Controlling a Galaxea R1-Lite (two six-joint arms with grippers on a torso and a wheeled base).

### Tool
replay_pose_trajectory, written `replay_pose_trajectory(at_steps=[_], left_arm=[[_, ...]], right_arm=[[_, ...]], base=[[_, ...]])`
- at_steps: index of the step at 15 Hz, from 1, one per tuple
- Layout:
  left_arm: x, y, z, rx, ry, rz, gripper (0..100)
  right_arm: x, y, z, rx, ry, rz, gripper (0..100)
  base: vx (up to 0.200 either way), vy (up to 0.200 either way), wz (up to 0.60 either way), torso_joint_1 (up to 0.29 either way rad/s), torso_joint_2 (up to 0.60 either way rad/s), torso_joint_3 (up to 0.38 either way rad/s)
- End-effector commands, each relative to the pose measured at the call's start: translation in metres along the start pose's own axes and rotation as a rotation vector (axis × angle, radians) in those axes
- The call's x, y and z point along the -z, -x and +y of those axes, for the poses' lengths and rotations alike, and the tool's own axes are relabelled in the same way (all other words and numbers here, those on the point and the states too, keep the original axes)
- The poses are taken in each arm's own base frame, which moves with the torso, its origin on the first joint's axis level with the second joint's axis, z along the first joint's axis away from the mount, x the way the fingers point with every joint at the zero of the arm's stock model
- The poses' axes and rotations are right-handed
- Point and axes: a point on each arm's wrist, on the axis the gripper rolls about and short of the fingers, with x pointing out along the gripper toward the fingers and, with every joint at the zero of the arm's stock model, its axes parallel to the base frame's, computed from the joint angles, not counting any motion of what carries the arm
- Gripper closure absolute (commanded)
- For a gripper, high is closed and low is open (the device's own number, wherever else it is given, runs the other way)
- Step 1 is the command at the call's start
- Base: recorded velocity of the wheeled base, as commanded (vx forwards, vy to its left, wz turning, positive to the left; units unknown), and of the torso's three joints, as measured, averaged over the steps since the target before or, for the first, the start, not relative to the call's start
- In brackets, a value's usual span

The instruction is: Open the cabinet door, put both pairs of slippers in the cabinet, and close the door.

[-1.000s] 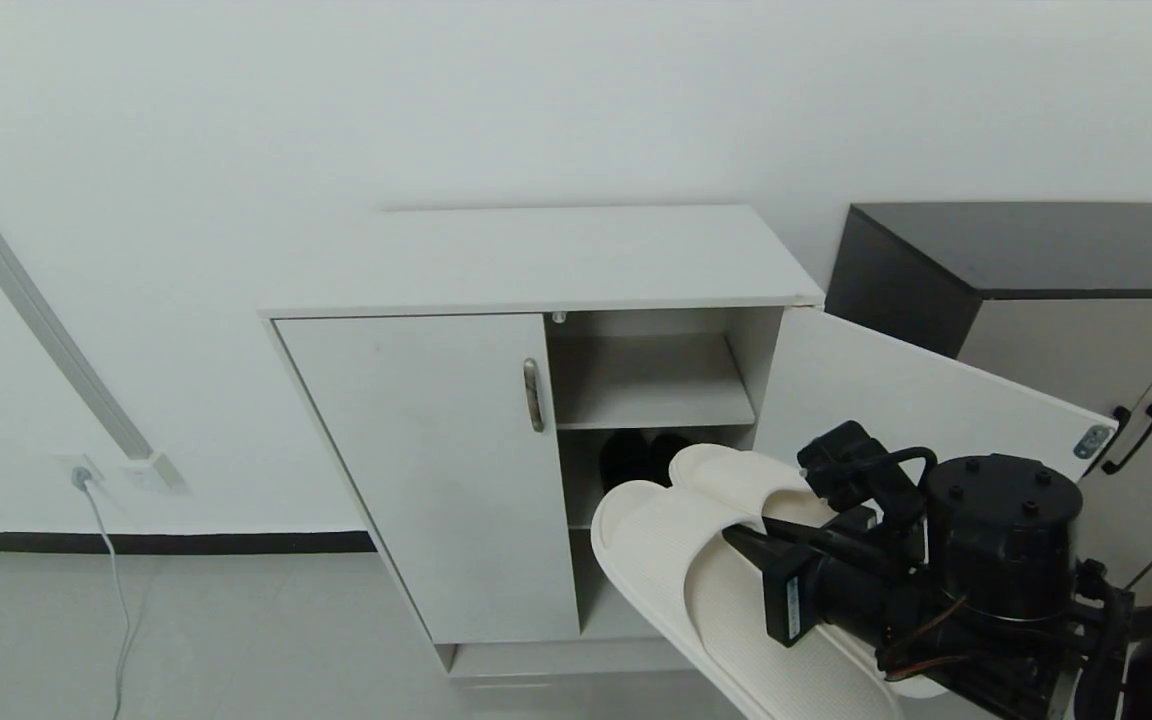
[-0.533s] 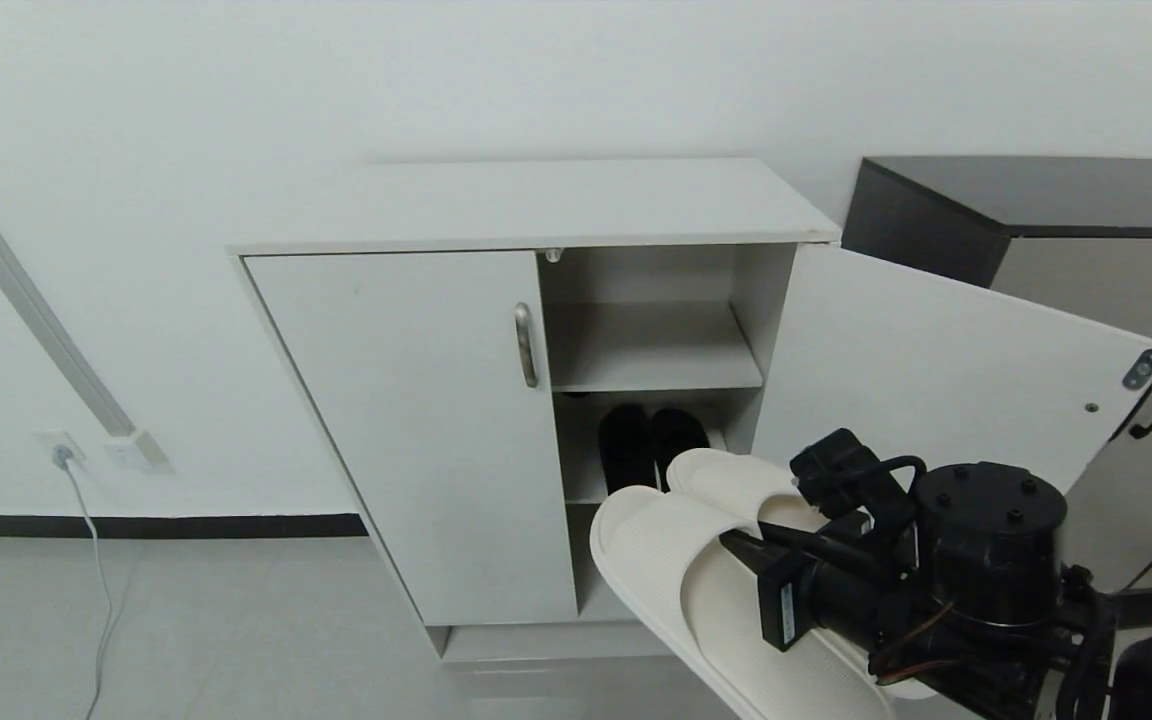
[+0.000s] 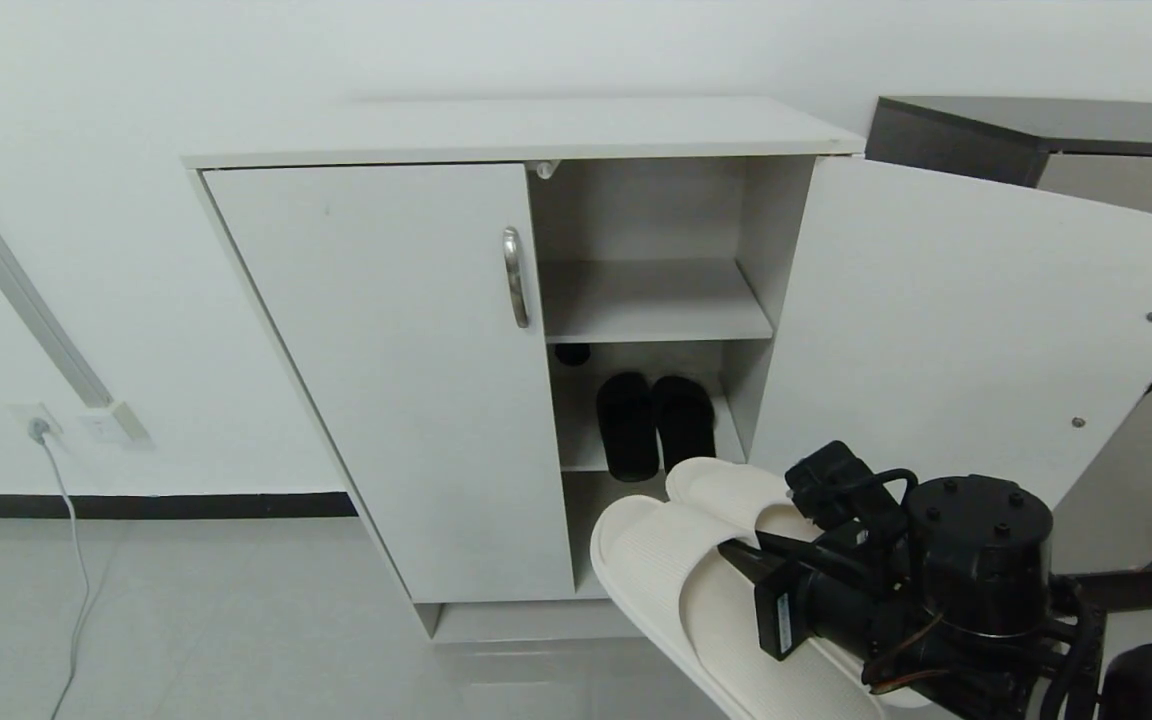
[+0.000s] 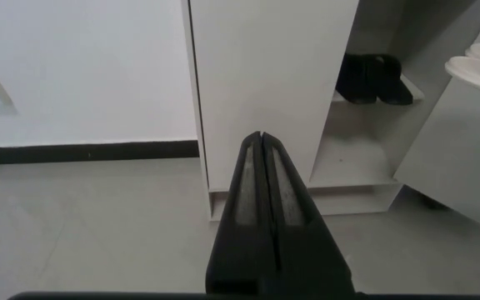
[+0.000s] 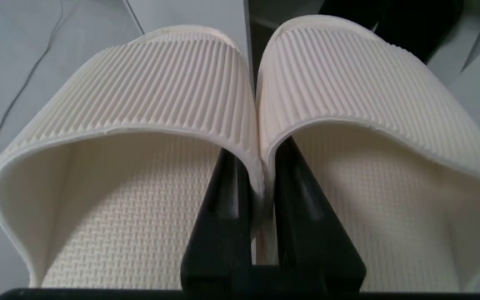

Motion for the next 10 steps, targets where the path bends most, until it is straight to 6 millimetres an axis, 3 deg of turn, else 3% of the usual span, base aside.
replay_pose_trajectory(at_steps=[1,4,8,10], left_arm=[[0.000,0.000,0.000,0.000,0.000,0.001,100],[0.000,0.000,0.000,0.000,0.001,0.001,100],[0.000,0.000,0.000,0.000,0.001,0.001,100],[0.000,0.000,0.000,0.000,0.001,0.001,100]], right_arm=[[0.004,-0.003,0.000,0.002,0.002,0.015,100],[0.003,-0.003,0.000,0.001,0.000,0.001,100],[0.002,-0.004,0.000,0.000,-0.001,-0.008,100],[0.005,-0.013,0.001,0.021,0.030,-0.029,100]], base=[[0.000,0.000,0.00,-0.046,0.43,0.393],[0.000,0.000,0.00,-0.010,0.34,0.331],[0.000,0.000,0.00,-0.001,0.05,0.052],[0.000,0.000,0.00,0.000,0.00,0.000]])
